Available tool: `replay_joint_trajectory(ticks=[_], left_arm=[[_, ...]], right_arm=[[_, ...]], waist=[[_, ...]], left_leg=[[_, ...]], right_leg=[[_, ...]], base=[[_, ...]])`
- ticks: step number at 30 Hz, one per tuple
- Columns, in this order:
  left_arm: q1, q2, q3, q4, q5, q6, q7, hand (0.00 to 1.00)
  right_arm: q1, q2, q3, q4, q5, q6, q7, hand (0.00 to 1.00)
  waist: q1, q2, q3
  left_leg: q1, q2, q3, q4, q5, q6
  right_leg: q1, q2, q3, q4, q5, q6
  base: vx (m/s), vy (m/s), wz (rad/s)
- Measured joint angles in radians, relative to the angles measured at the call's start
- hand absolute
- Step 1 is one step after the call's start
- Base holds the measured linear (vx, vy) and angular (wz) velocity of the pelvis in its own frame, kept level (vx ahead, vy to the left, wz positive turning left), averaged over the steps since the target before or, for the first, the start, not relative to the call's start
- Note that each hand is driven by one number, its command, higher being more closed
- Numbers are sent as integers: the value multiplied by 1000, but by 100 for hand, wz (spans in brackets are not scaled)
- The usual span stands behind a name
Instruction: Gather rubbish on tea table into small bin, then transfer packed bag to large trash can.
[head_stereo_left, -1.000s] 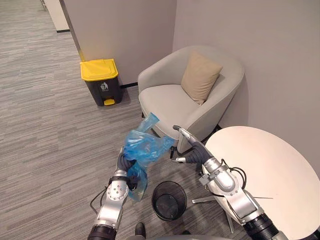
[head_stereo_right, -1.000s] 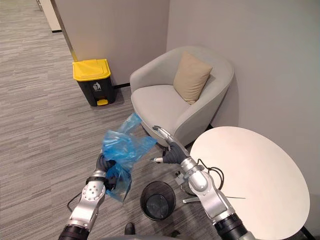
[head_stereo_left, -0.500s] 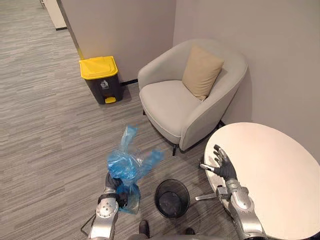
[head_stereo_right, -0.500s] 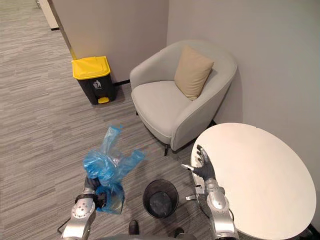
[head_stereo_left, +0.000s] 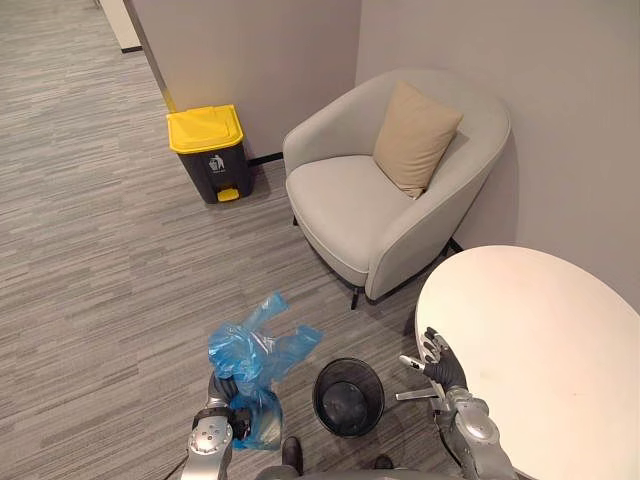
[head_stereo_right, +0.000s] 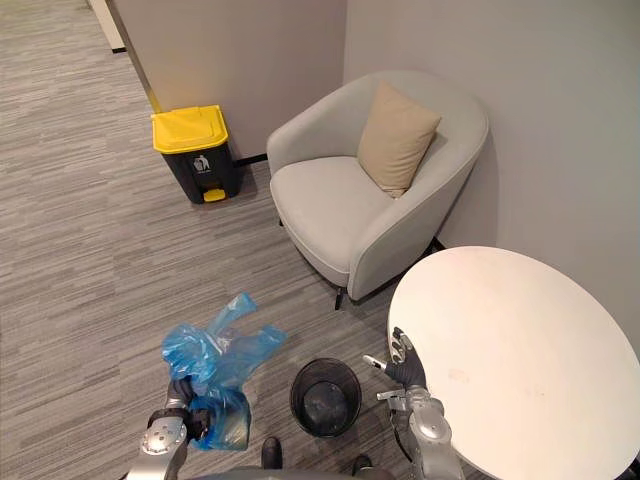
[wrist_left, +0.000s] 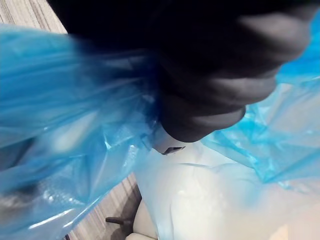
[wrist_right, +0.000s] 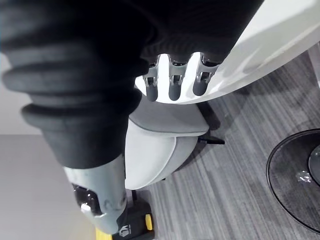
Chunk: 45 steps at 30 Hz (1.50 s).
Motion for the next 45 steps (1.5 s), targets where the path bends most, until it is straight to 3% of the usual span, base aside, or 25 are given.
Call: replay_joint_trajectory(ticks=[9,15,19,20,21,23,25,26,27,28,29,31,32,33,34,36,38,40,41,42,45], left_arm=[[3,-2,-1,28,0,1,-17,100],[21,-2,4,26,0,0,-17,100],[-18,-9,8,14,-10,2,-17,100],[-24,-22,10,-11,-11,2,-15,100],[-28,-26,11,-46,-14,0,-14,100],[-17,-39,12,-76,-31,-1,-9,100],[-4,-41,22,-102,-33,-1,0,100],[0,-74,37,-113,-36,-1,6,100],[5,-86,38,-116,-41,-2,6,100],[22,-100,37,-124,-47,-4,7,100],[29,-116,35,-124,-51,-3,5,100],[41,-119,33,-133,-51,-3,4,100],[37,-111,23,-137,-51,-1,3,100],[35,-109,18,-138,-51,0,2,100],[21,-106,8,-152,-51,0,1,100],[26,-107,7,-161,-50,0,1,100],[23,-92,-11,-161,-50,0,0,100],[12,-80,-16,-148,-50,-1,-1,100],[-2,-75,-16,-121,-50,-3,-4,100],[-15,-68,-15,-96,-50,-3,-7,100],[-22,-17,-30,-44,-45,0,-18,100]], right_arm=[[-4,9,-1,47,5,2,-1,0],[-41,7,14,49,4,4,-2,0],[-88,7,33,32,4,5,-9,0],[-89,5,36,25,4,5,-18,0],[-84,10,44,-5,4,7,-22,0],[-77,6,70,-41,4,6,-22,0],[-79,5,103,-77,4,1,-24,0],[-90,-2,111,-105,4,0,-26,0],[-89,-5,111,-120,4,0,-28,0],[-83,-10,111,-139,4,-1,-32,0],[-85,-21,107,-146,5,-2,-46,0],[-75,-28,97,-147,4,-1,-50,0],[-56,-29,82,-151,4,-1,-57,0],[-49,-17,74,-154,4,-1,-63,0],[-47,-16,47,-154,4,1,-71,0],[-41,-24,33,-171,4,1,-79,0],[-34,-29,28,-157,4,-1,-87,0],[-40,-29,24,-129,3,-1,-87,0],[-46,-29,0,-106,3,0,-86,0],[-50,-25,-17,-85,3,1,-86,0],[-57,7,-38,-31,-5,7,-86,0]], waist=[[1,3,5],[7,9,51],[4,-13,105],[7,-7,111],[6,-5,123],[8,-12,123],[35,-17,121],[51,4,122],[62,10,121],[73,14,120],[70,38,133],[60,47,136],[53,48,136],[48,38,141],[33,20,151],[27,24,149],[18,35,134],[3,45,120],[0,68,107],[0,68,108],[5,43,101]], left_leg=[[10,0,12,-5,-5,-3],[0,8,105,4,-14,-2],[-117,28,127,181,-76,25],[-152,41,125,220,-93,40],[-164,38,109,245,-106,56],[-179,23,65,280,-106,55],[-222,15,39,319,-105,49],[-252,16,16,321,-84,26],[-260,21,11,313,-72,27],[-283,31,-5,310,-44,5],[-306,37,-55,307,-12,-11],[-305,45,-99,253,43,-31],[-305,57,-71,206,-45,-11],[-316,60,-36,231,-60,5],[-346,70,39,350,-90,47],[-335,93,115,514,-128,62],[-277,115,141,572,-184,44],[-172,118,180,464,-213,14],[-106,113,193,334,-182,-44],[-91,102,193,278,-161,-69],[-69,82,184,240,-149,-63]], right_leg=[[-2,0,11,0,0,0],[-73,8,110,26,23,1],[-167,-4,134,141,4,6],[-181,-5,137,179,-17,12],[-234,-20,139,423,-127,-2],[-224,-34,146,649,-203,18],[-187,-29,164,621,-252,19],[-160,-7,159,537,-280,14],[-148,3,154,499,-293,0],[-127,18,133,434,-323,-27],[-123,41,91,418,-324,-42],[-126,56,38,430,-317,-62],[-114,49,-16,399,-300,-88],[-115,33,-45,381,-289,-100],[-108,3,-84,364,-273,-110],[-105,-20,-125,351,-256,-111],[-102,-32,-178,316,-234,-105],[-102,-39,-212,256,-193,-87],[-98,-34,-231,216,-162,-73],[-89,-31,-243,187,-140,-66],[-36,-22,-246,89,-79,-48]], base=[[-13,5,-4],[-18,22,-42],[-57,-6,-20],[-103,-18,37],[-87,-40,49],[-35,-98,68],[-111,-173,51],[-150,-155,40],[-158,-158,37],[-226,-189,51],[-204,-175,64],[-246,-141,87],[-305,-147,100],[-315,-123,115],[-182,-86,98],[-146,-41,82],[-110,46,80],[-57,93,76],[-9,112,56],[-6,140,45],[-5,156,19]])
